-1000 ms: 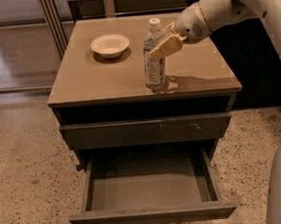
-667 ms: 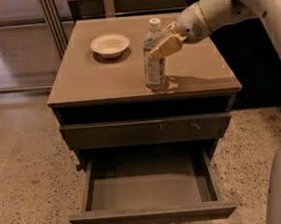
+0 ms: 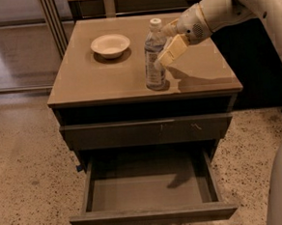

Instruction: Pick blue plastic bottle from middle drawer and place on counter

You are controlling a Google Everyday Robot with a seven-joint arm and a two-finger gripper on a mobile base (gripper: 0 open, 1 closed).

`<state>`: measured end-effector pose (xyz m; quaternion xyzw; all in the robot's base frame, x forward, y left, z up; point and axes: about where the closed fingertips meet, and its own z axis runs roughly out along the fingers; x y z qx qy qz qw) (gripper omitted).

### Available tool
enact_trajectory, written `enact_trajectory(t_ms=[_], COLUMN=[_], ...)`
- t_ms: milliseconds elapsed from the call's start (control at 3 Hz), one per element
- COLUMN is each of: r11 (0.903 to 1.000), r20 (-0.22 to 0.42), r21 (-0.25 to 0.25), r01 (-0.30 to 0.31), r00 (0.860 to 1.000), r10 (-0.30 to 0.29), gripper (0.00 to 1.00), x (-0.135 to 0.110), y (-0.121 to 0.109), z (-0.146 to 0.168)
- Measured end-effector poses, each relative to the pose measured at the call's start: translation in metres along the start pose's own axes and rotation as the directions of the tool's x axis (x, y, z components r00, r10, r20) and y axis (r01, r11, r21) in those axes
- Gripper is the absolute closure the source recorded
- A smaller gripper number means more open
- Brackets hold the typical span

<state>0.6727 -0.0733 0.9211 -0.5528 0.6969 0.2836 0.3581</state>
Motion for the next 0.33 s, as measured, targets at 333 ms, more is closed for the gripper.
enact_trajectory(t_ms=[333], r11=[1.0000], r20=[0.000], r21=[0.000], r01=[0.000], r00=[1.000], r10=[0.000], gripper=[0.00], x=[0.0000], y=[0.0000], z=[0.0000])
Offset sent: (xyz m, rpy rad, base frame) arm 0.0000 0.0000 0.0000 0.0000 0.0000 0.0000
